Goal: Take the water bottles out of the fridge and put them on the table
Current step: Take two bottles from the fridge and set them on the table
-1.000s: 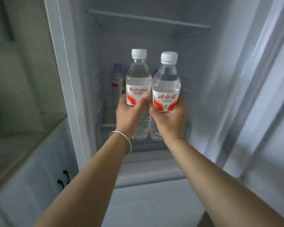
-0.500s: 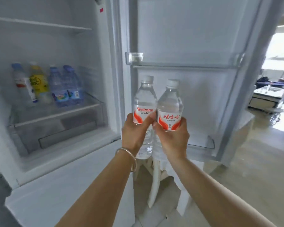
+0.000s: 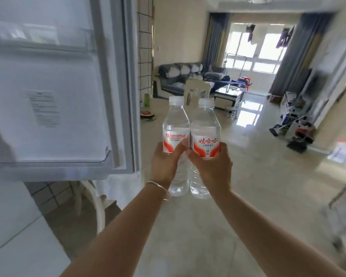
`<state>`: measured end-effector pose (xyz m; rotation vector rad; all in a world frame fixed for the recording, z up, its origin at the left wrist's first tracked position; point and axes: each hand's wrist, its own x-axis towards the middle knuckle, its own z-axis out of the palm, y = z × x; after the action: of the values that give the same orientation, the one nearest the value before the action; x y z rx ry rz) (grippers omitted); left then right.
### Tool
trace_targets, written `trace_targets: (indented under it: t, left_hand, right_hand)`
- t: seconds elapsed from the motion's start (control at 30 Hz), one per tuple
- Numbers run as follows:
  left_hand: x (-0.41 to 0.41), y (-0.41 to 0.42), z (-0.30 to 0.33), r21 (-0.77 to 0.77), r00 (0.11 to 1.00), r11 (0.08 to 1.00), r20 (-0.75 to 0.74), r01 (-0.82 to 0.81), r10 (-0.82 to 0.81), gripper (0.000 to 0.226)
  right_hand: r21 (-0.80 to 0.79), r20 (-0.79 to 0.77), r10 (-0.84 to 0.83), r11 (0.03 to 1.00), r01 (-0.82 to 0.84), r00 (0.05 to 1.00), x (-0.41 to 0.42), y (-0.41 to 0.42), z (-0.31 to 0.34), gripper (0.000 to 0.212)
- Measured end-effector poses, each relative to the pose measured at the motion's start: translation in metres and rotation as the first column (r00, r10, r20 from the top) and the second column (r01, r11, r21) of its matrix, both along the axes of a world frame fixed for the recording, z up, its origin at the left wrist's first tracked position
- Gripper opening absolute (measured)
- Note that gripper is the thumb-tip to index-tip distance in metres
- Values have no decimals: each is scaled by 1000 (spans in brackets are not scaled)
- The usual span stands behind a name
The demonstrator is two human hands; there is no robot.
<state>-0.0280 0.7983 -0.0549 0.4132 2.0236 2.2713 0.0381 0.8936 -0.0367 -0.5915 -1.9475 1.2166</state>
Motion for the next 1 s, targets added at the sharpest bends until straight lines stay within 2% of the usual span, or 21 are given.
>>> trace_targets:
  t: [0.1,0.3,0.6,0.83,0.9,1.0]
  left_hand:
    - [-7,45,-7,24,998,1000,61,10,-11,63]
    - [-69,110,-22,-1,997,999,69,35,-34,63]
    - [-230,180,-14,38,998,999,59,17,-19,72]
    - [-338,218,-16,26,995,997,67,-77,75,66]
    - [-372,228,-23,32,993,994,58,-101,99,61]
    - [-425,242,-25,8,986,986,11,-164,164,39]
  right_hand:
    - [-21,22,-29,999,29,999,-5,44,-8,62]
    - [-33,65,-43,998,45,997,-58,106,-21,60]
    - [-22,39,21,1000,-20,999,-222,178,-12,61]
    - [-48,82,115,993,-112,990,-349,226,-23,58]
    - [-50,98,168,985,-164,981,-391,242,-30,57]
    - [-82,102,246,968,-238,964,-457,261,-35,57]
